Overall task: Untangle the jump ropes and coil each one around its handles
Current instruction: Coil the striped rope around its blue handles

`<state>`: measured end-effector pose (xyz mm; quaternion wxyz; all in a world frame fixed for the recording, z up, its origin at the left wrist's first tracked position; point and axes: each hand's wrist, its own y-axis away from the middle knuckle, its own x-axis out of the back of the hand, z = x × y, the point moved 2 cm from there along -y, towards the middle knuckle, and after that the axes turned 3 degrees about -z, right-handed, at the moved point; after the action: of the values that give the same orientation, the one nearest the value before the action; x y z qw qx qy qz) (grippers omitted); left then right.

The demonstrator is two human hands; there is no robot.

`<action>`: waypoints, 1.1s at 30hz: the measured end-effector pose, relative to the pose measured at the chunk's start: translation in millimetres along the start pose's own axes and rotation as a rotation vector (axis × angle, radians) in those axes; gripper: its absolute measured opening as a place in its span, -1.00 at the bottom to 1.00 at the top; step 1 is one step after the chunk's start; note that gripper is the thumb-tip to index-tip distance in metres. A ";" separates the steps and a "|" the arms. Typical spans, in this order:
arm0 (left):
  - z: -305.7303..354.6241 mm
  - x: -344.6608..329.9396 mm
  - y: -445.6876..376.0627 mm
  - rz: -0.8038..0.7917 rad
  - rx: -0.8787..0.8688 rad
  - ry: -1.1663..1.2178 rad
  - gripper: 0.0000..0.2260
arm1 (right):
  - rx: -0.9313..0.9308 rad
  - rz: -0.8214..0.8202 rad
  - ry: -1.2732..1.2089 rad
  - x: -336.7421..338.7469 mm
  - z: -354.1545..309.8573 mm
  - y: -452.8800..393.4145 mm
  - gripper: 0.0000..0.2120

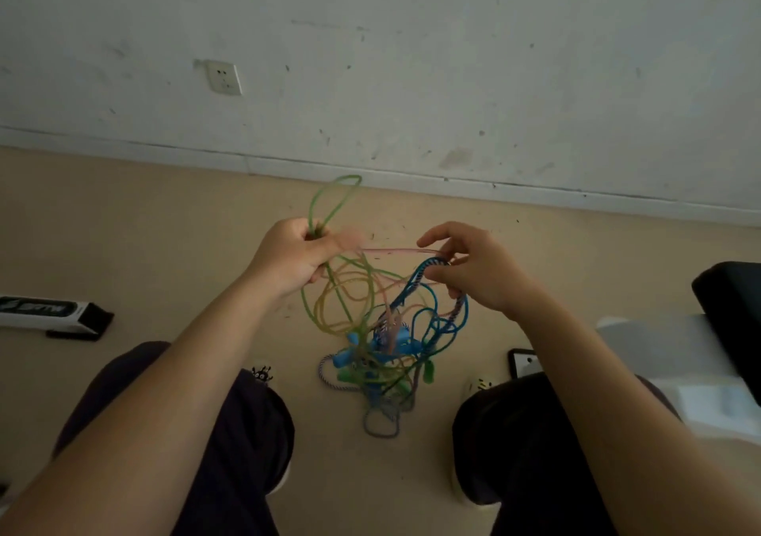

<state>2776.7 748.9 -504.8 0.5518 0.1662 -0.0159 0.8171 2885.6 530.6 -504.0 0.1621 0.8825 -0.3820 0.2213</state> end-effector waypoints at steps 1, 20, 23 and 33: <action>-0.8 0.3 -0.5 -0.004 -0.005 -0.006 -0.61 | 0.011 -0.007 -0.024 -0.9 -1.4 0.1 -0.73; -8.2 -43.3 10.5 -0.512 -0.195 -0.318 -0.61 | 0.126 -0.143 -0.315 -13.5 -14.1 6.3 -0.90; -8.3 -45.2 7.5 -0.438 -0.168 -0.200 -0.74 | 0.142 -0.135 -0.311 -14.0 -16.2 6.4 -0.94; 0.4 -36.8 5.2 -0.333 -0.120 -0.068 -0.82 | 0.126 -0.007 -0.222 2.4 -13.6 7.8 -0.68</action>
<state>2784.4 713.8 -514.2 0.6875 0.1609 -0.0556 0.7059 2877.7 530.2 -490.3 0.0638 0.9114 -0.3798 0.1451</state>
